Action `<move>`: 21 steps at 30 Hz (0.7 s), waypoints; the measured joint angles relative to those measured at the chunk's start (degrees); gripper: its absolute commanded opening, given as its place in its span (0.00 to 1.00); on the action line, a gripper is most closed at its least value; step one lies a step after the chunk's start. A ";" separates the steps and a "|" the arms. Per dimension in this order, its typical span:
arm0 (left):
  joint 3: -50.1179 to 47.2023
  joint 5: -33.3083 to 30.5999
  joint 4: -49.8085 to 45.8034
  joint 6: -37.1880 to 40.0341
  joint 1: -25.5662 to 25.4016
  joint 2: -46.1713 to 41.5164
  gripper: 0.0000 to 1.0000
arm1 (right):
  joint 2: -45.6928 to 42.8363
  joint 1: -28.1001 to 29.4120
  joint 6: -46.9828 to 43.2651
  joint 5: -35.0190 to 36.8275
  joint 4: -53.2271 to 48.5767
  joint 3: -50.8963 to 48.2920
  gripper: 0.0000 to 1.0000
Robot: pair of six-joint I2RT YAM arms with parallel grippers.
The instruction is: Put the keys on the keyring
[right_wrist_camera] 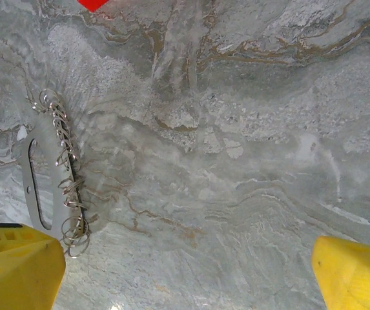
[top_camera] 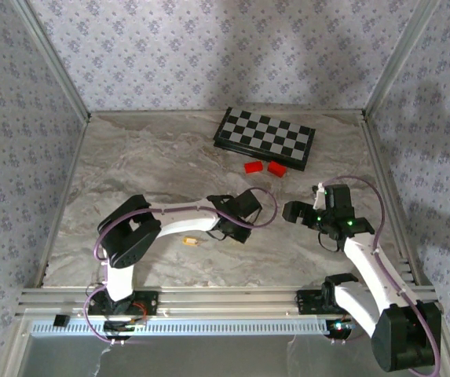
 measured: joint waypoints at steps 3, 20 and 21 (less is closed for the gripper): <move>0.00 0.00 0.00 0.13 0.00 0.02 0.12 | 0.00 -0.15 0.00 0.00 0.00 0.00 1.00; -1.05 -0.48 0.35 0.26 -0.24 -2.27 0.00 | -1.55 -1.01 -0.42 -0.15 -0.94 0.70 1.00; -1.73 -0.85 0.44 0.37 -0.37 -3.43 0.00 | -1.73 -1.05 -0.44 -0.13 -0.98 0.81 1.00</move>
